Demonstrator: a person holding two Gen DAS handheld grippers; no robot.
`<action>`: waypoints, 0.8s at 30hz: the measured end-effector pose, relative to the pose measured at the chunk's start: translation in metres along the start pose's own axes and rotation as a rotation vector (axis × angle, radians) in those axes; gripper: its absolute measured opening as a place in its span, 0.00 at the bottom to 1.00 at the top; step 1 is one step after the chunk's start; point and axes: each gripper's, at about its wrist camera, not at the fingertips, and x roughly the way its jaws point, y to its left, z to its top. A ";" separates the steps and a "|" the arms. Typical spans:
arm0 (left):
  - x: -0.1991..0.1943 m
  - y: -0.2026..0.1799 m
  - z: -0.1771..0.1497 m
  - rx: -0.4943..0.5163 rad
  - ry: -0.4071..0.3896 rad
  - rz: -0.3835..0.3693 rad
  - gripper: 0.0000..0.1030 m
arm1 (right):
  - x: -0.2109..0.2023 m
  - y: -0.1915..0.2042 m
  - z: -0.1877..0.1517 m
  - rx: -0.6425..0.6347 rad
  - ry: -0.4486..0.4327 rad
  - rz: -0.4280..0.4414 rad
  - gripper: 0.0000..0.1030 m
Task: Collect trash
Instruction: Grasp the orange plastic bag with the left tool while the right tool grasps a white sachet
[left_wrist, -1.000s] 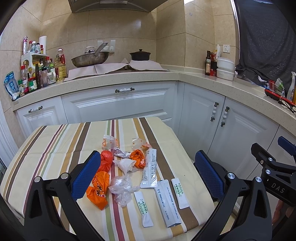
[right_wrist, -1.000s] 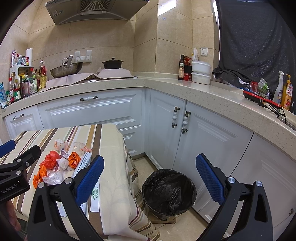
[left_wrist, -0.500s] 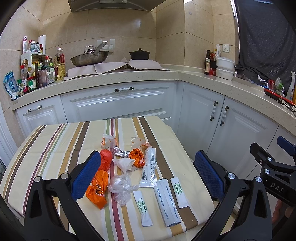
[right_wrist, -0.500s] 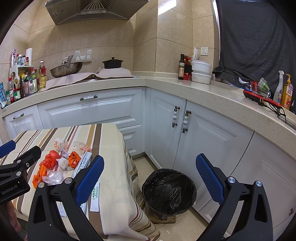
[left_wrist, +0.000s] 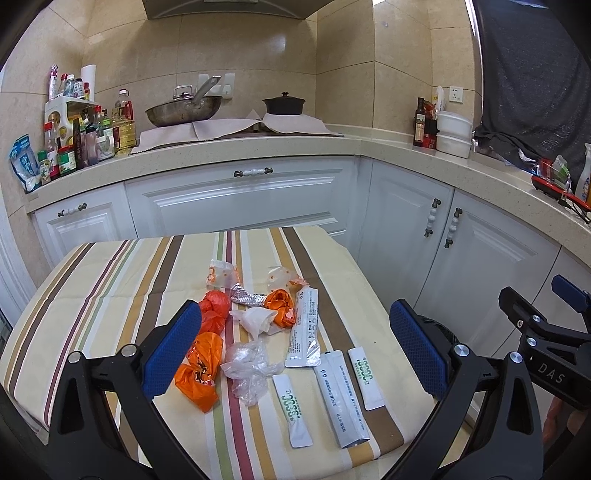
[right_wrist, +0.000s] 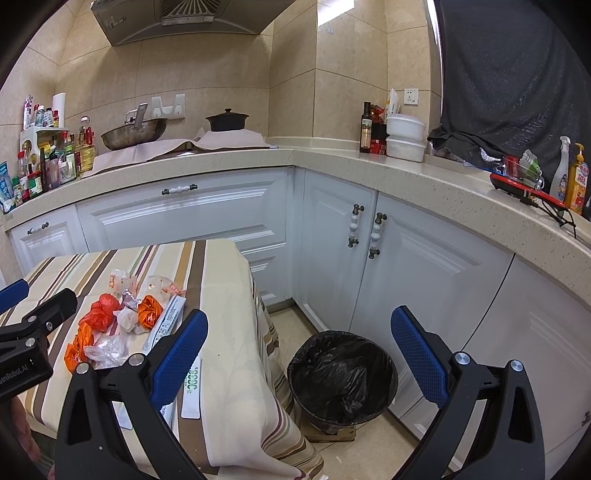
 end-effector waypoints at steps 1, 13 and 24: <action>0.003 0.003 -0.001 -0.003 0.010 -0.002 0.97 | 0.002 0.000 -0.002 0.001 0.003 0.005 0.94; 0.039 0.051 -0.037 -0.064 0.183 0.038 0.95 | 0.047 0.031 -0.056 -0.039 0.118 0.123 0.94; 0.051 0.073 -0.074 -0.065 0.257 0.062 0.76 | 0.075 0.059 -0.091 -0.076 0.230 0.237 0.56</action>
